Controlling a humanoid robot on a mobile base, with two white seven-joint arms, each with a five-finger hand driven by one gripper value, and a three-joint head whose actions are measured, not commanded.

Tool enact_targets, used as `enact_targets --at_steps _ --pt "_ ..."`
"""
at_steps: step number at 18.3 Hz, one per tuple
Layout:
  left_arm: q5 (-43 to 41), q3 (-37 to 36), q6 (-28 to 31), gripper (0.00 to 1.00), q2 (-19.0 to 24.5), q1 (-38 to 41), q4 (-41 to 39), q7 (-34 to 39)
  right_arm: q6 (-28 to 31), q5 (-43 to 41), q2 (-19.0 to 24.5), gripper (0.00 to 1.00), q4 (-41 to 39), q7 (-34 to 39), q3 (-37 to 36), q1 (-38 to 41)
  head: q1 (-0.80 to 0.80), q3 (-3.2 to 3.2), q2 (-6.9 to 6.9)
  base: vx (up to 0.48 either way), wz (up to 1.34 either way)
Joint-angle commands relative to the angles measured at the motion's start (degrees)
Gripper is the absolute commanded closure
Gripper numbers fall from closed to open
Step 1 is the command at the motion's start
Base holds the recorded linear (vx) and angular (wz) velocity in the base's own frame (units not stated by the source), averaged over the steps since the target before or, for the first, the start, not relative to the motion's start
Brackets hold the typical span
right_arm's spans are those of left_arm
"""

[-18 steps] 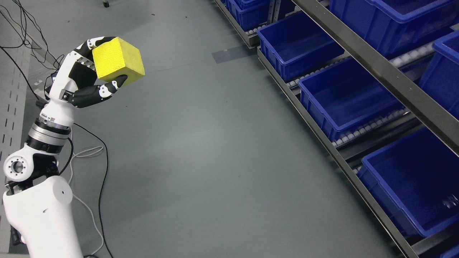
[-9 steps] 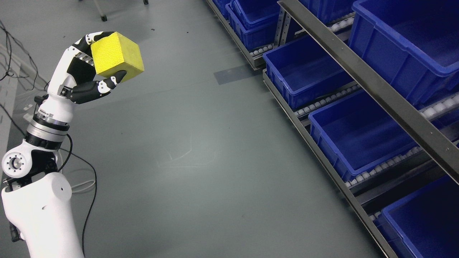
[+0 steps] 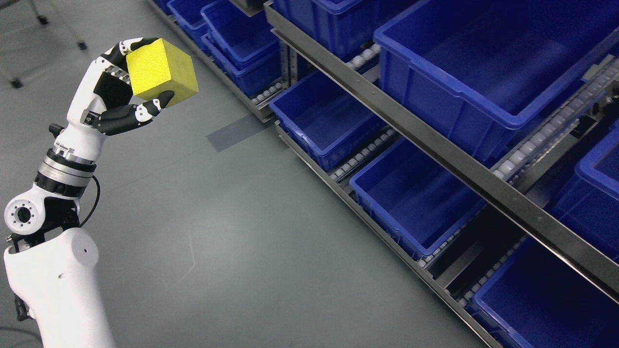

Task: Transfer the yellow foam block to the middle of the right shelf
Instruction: 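Move the left hand with the cube over the middle-shelf blue bin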

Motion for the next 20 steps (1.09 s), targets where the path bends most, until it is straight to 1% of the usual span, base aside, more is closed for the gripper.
enact_targets --at_steps 1,7,11,13,15,17,18,20 --pt "0.0 -1.4 0.0 0.62 0.1 -0.4 0.0 0.0 0.0 0.4 -1.0 0.00 -1.0 0.0 0.1 0.0 0.00 0.00 0.00 0.364 -0.68" --pt "0.0 -2.4 0.1 0.62 0.2 -0.6 -0.9 -0.1 0.0 0.4 -1.0 0.00 -1.0 -0.1 0.0 0.0 0.00 0.00 0.00 0.297 -0.64" --pt "0.0 -5.6 0.5 0.62 0.7 -0.8 -3.6 -0.1 0.0 0.4 -1.0 0.00 -1.0 -0.1 0.1 0.0 0.00 0.00 0.01 0.194 -0.69" --pt "0.0 -7.4 2.6 0.62 0.5 -1.8 -5.8 -0.1 0.0 0.4 -1.0 0.00 -1.0 0.0 0.0 0.0 0.00 0.00 0.01 0.146 -0.65" --pt "0.0 -9.4 7.4 0.62 0.3 -5.1 -7.8 -0.1 0.0 0.4 -1.0 0.00 -1.0 -0.1 0.0 0.0 0.00 0.00 0.01 0.138 -0.63" --pt "0.0 -10.6 12.9 0.62 0.1 -10.6 -8.0 -0.1 0.0 0.4 -1.0 0.00 -1.0 0.0 0.0 0.0 0.00 0.00 0.01 0.117 -0.54" --pt "0.0 -11.3 16.3 0.62 0.1 -13.1 -8.0 0.0 0.0 0.4 -1.0 0.00 -1.0 -0.1 0.0 0.0 0.00 0.00 0.01 0.110 -0.50" --pt "-0.9 -12.9 26.2 0.62 0.6 -17.7 -7.8 0.0 0.0 0.4 -1.0 0.00 -1.0 0.0 0.0 0.0 0.00 0.00 0.01 0.073 -0.40"
